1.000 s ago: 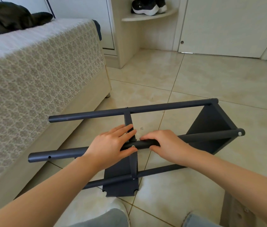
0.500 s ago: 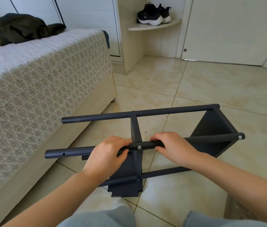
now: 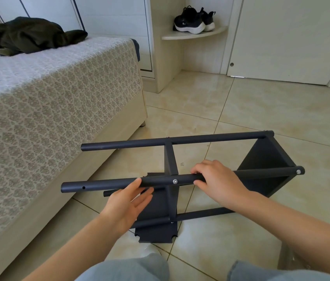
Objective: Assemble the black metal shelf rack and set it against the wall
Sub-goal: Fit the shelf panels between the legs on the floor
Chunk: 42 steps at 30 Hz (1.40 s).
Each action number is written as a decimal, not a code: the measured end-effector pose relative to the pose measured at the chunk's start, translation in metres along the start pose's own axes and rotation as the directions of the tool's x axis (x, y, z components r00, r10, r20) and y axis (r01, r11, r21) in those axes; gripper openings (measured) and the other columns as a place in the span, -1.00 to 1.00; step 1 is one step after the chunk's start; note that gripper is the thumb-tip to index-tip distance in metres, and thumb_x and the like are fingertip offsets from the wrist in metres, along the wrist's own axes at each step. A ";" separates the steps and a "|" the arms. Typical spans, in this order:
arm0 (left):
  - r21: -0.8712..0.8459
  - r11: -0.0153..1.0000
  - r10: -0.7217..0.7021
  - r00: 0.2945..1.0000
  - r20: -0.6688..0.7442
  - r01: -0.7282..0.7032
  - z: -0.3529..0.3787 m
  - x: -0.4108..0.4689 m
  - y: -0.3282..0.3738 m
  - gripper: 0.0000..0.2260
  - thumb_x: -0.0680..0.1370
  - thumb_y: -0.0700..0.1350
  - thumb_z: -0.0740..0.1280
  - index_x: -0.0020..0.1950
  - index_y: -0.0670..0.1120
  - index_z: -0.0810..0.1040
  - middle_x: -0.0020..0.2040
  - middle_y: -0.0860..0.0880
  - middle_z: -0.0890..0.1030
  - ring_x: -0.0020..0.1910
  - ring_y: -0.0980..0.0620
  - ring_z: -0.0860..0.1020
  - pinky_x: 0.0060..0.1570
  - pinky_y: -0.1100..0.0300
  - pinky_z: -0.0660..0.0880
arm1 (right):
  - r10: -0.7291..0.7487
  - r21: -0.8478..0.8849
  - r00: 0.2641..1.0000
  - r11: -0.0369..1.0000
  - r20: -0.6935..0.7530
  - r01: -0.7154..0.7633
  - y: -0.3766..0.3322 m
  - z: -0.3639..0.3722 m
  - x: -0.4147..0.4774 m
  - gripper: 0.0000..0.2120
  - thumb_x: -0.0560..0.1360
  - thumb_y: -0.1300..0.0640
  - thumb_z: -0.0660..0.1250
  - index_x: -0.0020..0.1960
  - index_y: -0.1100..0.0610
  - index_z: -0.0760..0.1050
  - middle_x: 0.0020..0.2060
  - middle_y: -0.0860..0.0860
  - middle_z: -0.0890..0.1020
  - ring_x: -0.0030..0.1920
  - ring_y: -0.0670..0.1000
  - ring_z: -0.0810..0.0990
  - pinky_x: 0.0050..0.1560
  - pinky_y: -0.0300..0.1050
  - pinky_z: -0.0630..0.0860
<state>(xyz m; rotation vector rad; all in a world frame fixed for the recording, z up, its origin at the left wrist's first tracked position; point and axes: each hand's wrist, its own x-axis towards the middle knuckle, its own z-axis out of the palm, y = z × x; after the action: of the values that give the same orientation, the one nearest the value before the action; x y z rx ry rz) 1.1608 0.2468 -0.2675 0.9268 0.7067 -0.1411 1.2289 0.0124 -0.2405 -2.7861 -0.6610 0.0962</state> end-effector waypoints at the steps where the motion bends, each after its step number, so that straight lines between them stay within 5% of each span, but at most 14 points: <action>1: -0.055 0.998 -0.004 1.000 -0.012 0.004 0.002 0.001 0.000 -0.73 0.58 -0.15 0.40 0.26 -0.19 0.56 0.08 -0.19 0.71 0.00 -0.15 0.72 0.10 -0.03 0.62 | 0.002 -0.009 1.000 1.000 -0.007 -0.002 0.000 0.000 0.000 -0.78 0.61 0.03 0.27 0.25 -0.03 0.50 0.09 -0.06 0.54 0.11 -0.02 0.47 0.09 -0.05 0.52; 5: -0.154 0.988 -0.016 1.000 -0.026 0.012 0.009 -0.001 0.001 -0.72 0.58 -0.18 0.39 0.28 -0.23 0.56 0.10 -0.24 0.70 -0.03 -0.16 0.72 -0.23 0.06 0.68 | 0.013 -0.043 1.000 0.999 -0.028 -0.014 -0.002 0.000 -0.001 -0.77 0.61 0.01 0.26 0.26 -0.04 0.49 0.10 -0.07 0.53 0.12 -0.02 0.46 0.10 -0.04 0.53; 12: -0.156 0.988 0.011 1.000 0.024 -0.007 0.017 -0.002 0.006 -0.69 0.58 -0.19 0.39 0.30 -0.23 0.53 0.08 -0.25 0.70 -0.02 -0.17 0.72 -0.26 0.07 0.68 | 0.042 -0.123 0.997 0.991 -0.070 -0.050 0.000 -0.006 0.000 -0.73 0.64 0.08 0.22 0.33 -0.02 0.44 0.17 -0.04 0.51 0.19 0.01 0.44 0.13 -0.06 0.54; 24: -0.101 0.992 0.088 0.987 0.134 -0.075 0.032 0.000 0.018 -0.78 0.59 -0.19 0.37 0.21 -0.22 0.54 0.10 -0.25 0.69 0.04 -0.17 0.71 -0.16 0.08 0.68 | 0.087 -0.021 0.995 0.996 -0.045 -0.088 0.015 -0.033 0.005 -0.79 0.61 0.11 0.29 0.23 0.04 0.54 0.07 -0.02 0.55 0.08 -0.03 0.50 0.11 -0.14 0.52; 34: 0.076 0.958 0.257 0.947 0.192 -0.275 0.084 -0.011 0.063 -0.80 0.59 -0.13 0.39 0.18 -0.14 0.52 0.00 -0.15 0.73 -0.01 -0.13 0.72 -0.14 0.08 0.69 | 0.127 0.097 0.991 0.988 -0.036 -0.123 0.026 -0.073 0.006 -0.75 0.58 0.15 0.33 0.26 0.05 0.53 0.09 -0.02 0.58 0.05 -0.05 0.57 0.10 -0.25 0.49; 38: 0.170 0.911 0.334 0.915 0.227 -0.375 0.109 -0.018 0.081 -0.76 0.59 -0.09 0.38 0.22 -0.13 0.53 0.08 -0.12 0.71 0.01 -0.09 0.72 0.07 -0.03 0.65 | 0.150 0.178 0.985 0.975 -0.087 -0.133 0.030 -0.082 0.006 -0.78 0.57 0.17 0.35 0.21 0.06 0.56 0.07 -0.03 0.59 0.02 -0.08 0.57 0.01 -0.35 0.41; 42: 0.192 0.875 0.384 0.878 0.286 -0.445 0.135 -0.030 0.094 -0.78 0.59 -0.10 0.39 0.21 -0.13 0.54 0.07 -0.15 0.69 -0.03 -0.07 0.73 -0.14 0.10 0.68 | 0.185 0.267 0.974 0.953 -0.133 -0.144 0.038 -0.089 0.002 -0.79 0.56 0.15 0.37 0.18 0.03 0.56 -0.01 -0.12 0.59 -0.14 -0.24 0.49 -0.20 -0.53 0.30</action>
<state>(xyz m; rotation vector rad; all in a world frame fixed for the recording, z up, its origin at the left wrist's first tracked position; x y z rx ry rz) 1.2422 0.1947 -0.1313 1.2655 0.2517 0.0444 1.2585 -0.0412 -0.1658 -2.5608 -0.3485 -0.0049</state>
